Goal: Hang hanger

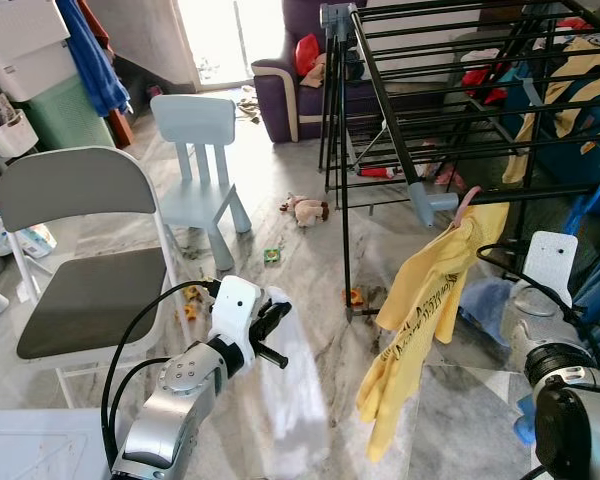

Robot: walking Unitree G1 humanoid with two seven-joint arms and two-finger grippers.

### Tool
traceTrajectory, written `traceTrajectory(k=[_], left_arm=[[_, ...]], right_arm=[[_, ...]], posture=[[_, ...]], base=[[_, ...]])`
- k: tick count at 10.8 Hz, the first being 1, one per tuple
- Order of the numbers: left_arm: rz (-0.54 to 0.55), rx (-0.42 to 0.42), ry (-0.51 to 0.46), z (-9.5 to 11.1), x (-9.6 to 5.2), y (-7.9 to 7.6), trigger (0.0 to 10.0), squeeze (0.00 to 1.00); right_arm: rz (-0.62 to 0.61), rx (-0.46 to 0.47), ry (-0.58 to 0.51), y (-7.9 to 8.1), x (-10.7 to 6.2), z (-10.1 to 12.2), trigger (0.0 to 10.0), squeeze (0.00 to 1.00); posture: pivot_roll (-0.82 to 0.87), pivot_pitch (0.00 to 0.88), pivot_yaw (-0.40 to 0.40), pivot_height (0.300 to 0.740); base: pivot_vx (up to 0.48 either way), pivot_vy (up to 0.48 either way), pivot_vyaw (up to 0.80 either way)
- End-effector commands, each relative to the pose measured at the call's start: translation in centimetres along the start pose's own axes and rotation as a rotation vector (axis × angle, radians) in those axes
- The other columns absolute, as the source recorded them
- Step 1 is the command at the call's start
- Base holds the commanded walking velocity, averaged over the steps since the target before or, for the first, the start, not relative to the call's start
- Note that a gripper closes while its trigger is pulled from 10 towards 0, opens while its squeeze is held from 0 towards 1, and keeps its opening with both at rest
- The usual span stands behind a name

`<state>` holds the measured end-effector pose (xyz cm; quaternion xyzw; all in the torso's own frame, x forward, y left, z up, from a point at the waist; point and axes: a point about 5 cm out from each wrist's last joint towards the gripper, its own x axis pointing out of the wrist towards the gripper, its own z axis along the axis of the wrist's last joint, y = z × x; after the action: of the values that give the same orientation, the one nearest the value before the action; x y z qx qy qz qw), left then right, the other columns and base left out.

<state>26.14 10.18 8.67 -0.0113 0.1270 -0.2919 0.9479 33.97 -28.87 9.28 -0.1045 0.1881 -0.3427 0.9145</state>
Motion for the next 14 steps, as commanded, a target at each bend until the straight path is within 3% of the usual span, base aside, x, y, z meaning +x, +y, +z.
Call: traceTrajectory(k=[1,5,7,9,10,12,14], left_arm=[[-0.001,0.031,-0.032,1.0,0.1,0.1,10.0,0.00],[-0.013,0.031,-0.024,0.8,0.2,-0.3,10.0,0.00],[-0.015,0.029,-0.026,0.8,0.3,-0.5,10.0,0.00],[0.040,0.017,-0.066,1.1,0.3,-0.2,10.0,0.00],[0.044,0.012,-0.067,1.1,0.4,-0.3,10.0,0.00],[0.041,0.005,-0.062,0.8,0.7,-0.7,10.0,0.00],[0.041,0.000,-0.064,0.7,0.9,-1.0,10.0,0.00]], right_arm=[[0.002,0.016,-0.015,0.1,0.1,1.0,1.5,0.00],[0.006,0.019,0.010,0.2,0.0,0.4,0.0,0.00],[0.022,0.038,-0.015,0.4,-0.1,0.6,0.0,0.00],[0.062,0.069,-0.098,1.4,-0.5,2.1,0.8,0.00],[0.089,0.071,-0.129,1.9,-0.8,2.4,1.7,0.00],[0.132,0.046,-0.174,2.7,-1.6,2.2,10.0,0.00],[0.172,-0.014,-0.209,2.6,-2.3,0.7,10.0,0.00]], posture=[[-0.02,0.000,0.112,0.740],[-0.02,0.000,0.109,0.740],[-0.03,0.000,0.108,0.740],[-0.03,0.000,0.101,0.740],[-0.04,0.000,0.099,0.740],[-0.05,0.000,0.094,0.740],[-0.07,0.000,0.088,0.740]], base=[[0.000,0.000,0.00],[0.000,0.000,0.00],[0.000,0.000,0.00],[0.000,0.000,0.00],[0.000,0.000,0.00],[0.000,0.000,0.00],[0.000,0.000,0.00]])
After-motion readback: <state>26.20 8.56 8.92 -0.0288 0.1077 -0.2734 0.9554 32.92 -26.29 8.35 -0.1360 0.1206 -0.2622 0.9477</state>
